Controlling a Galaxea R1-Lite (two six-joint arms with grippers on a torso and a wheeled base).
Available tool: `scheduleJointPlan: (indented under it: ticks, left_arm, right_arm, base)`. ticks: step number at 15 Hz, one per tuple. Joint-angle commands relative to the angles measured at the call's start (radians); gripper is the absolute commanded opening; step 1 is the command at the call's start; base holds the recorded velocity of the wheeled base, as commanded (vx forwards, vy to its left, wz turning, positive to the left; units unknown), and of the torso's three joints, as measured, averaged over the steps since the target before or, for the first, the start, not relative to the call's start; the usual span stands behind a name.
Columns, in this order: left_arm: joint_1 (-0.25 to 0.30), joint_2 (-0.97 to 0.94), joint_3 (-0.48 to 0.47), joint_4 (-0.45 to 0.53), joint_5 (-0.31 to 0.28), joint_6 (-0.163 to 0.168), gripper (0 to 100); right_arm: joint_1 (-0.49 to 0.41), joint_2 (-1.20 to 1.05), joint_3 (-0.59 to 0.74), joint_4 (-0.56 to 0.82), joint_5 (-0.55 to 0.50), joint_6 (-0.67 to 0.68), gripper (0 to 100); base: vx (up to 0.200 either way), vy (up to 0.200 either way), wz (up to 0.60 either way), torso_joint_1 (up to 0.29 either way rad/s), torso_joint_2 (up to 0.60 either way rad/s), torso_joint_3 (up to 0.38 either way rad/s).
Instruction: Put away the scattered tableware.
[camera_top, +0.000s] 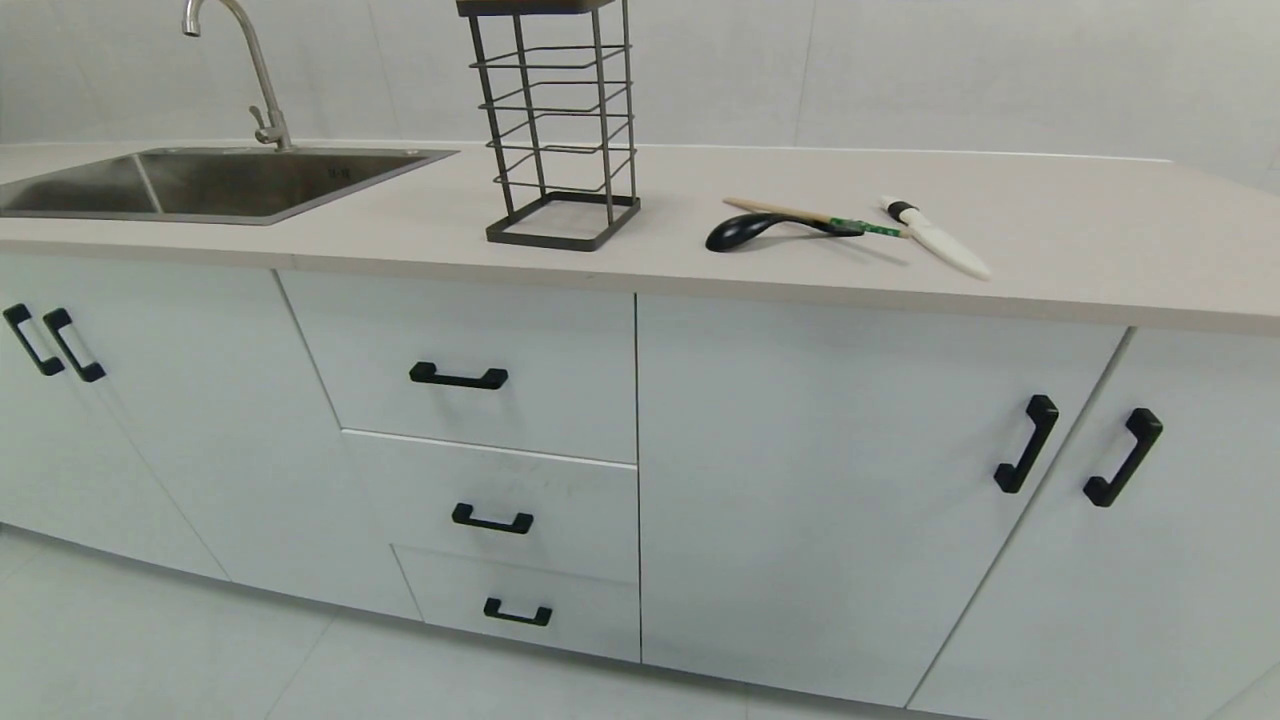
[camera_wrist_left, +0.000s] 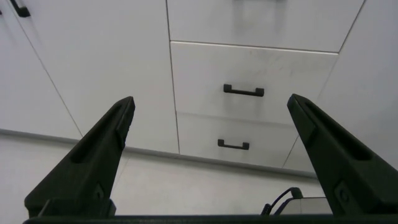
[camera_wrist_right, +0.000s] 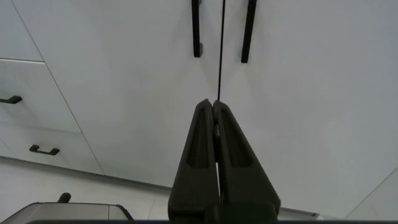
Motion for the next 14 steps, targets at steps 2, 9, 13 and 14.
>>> scheduleJointPlan:
  ticks: [2, 9, 13, 14]
  left_arm:
    - [0.0, 0.001, 0.0, 0.0, 0.001, -0.002, 100]
    - [0.0, 0.001, 0.0, 0.0, -0.007, 0.008, 100]
    - [0.0, 0.001, 0.0, 0.0, -0.012, -0.002, 100]
    - [0.0, 0.001, -0.015, -0.043, -0.038, -0.008, 100]
  right_arm:
    - [0.0, 0.001, 0.0, 0.0, 0.001, -0.001, 0]
    - [0.0, 0.001, 0.0, 0.0, 0.001, -0.003, 0]
    - [0.0, 0.001, 0.0, 0.0, 0.001, -0.003, 0]
    - [0.0, 0.001, 0.0, 0.0, 0.001, -0.003, 0]
  base:
    - [0.2, 0.2, 0.0, -0.002, 0.01, 0.005]
    - [0.057, 0.029, 0.0, 0.0, 0.0, -0.001]
    - [0.0, 0.0, 0.0, 0.0, 0.0, 0.0]
    - [0.0, 0.0, 0.0, 0.0, 0.0, 0.0]
